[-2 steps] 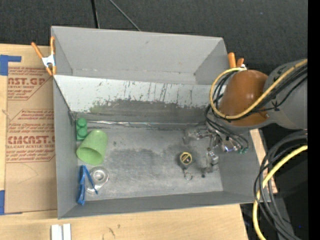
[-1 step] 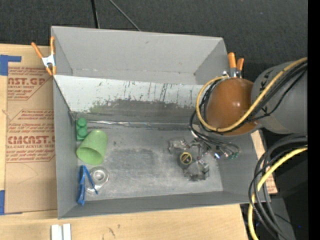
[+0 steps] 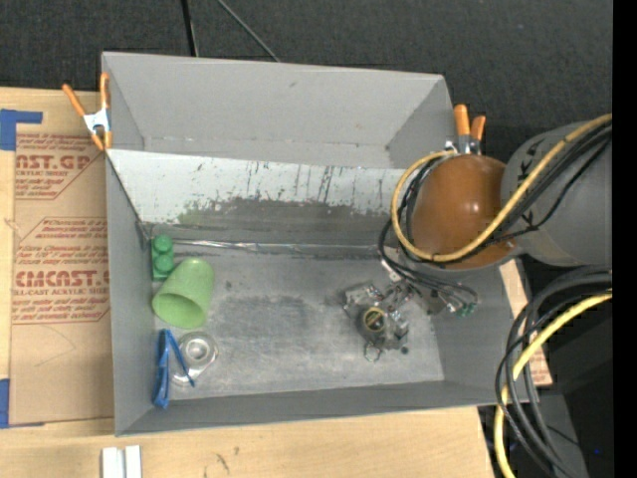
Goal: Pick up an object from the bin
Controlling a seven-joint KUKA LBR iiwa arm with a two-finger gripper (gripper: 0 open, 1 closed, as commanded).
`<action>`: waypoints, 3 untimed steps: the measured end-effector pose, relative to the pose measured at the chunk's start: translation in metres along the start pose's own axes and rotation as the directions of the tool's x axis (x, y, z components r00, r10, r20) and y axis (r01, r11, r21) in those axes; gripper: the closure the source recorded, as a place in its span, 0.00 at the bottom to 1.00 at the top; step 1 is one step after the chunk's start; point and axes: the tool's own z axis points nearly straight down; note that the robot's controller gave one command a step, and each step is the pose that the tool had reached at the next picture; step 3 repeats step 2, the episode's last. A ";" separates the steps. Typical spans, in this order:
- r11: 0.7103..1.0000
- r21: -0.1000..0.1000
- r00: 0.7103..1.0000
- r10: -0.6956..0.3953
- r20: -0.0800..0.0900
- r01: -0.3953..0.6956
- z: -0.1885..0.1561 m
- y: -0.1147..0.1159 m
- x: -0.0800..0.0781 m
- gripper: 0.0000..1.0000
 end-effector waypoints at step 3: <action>0.987 0.008 0.987 0.163 0.009 -0.163 -0.188 -0.081 0.024 1.00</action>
Offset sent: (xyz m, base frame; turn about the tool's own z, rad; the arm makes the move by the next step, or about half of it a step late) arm 0.0133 -0.0854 0.0662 0.1658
